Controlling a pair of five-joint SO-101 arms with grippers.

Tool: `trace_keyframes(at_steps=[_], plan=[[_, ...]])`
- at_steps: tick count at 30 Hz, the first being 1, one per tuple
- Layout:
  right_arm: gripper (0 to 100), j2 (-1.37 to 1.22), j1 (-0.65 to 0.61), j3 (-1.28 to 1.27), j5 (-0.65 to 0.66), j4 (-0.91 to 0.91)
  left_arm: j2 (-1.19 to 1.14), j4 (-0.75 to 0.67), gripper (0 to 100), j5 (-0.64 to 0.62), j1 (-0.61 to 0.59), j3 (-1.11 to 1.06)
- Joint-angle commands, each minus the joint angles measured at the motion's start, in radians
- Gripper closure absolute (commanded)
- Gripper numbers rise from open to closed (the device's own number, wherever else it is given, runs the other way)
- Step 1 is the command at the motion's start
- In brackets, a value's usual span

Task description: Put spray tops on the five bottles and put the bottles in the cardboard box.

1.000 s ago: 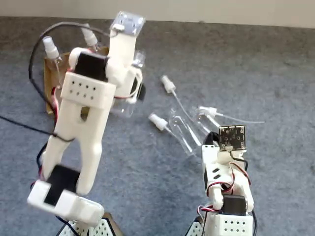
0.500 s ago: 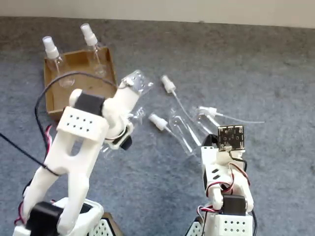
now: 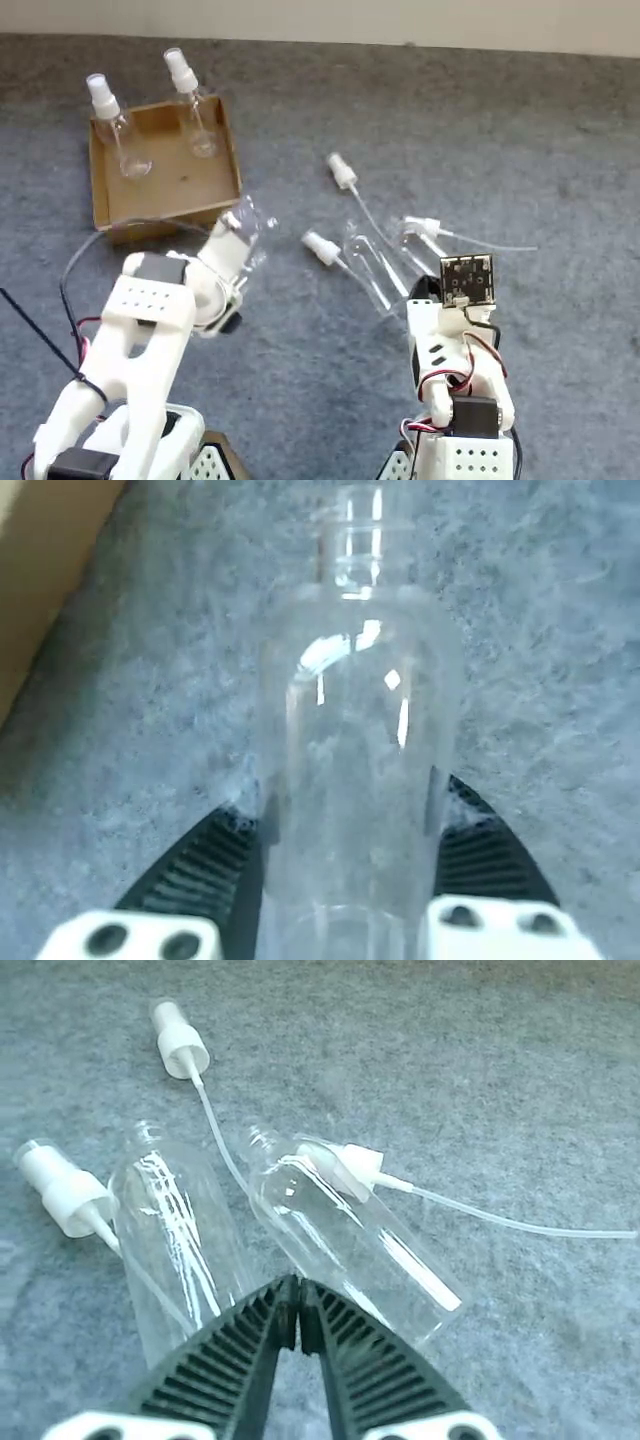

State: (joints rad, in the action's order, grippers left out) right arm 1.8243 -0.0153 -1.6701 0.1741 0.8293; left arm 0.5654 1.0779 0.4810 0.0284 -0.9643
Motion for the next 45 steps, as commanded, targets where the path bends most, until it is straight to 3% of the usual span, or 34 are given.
trace_keyframes(at_steps=[1,3,8,12,25,42,45], plan=[[99.3,0.012,-0.008,-0.096,0.002,0.005,0.035,-0.133,95,0.06,-0.013,-0.088],[99.3,0.012,-0.008,-0.096,0.002,0.005,0.035,-0.129,92,0.06,-0.013,-0.094],[99.3,0.012,-0.008,-0.096,0.002,0.005,0.035,-0.123,71,0.06,-0.015,-0.096],[99.3,0.012,-0.008,-0.096,0.002,0.005,0.035,-0.123,62,0.06,-0.015,-0.09],[99.3,0.012,-0.008,-0.096,0.002,0.005,0.012,0.02,61,0.058,-0.005,0.094],[99.3,0.012,-0.008,-0.096,0.003,0.007,-0.479,0.018,62,0.066,-0.005,0.34],[99.3,0.012,-0.008,-0.096,0.003,0.007,-0.512,0.015,66,0.068,-0.004,0.351]])
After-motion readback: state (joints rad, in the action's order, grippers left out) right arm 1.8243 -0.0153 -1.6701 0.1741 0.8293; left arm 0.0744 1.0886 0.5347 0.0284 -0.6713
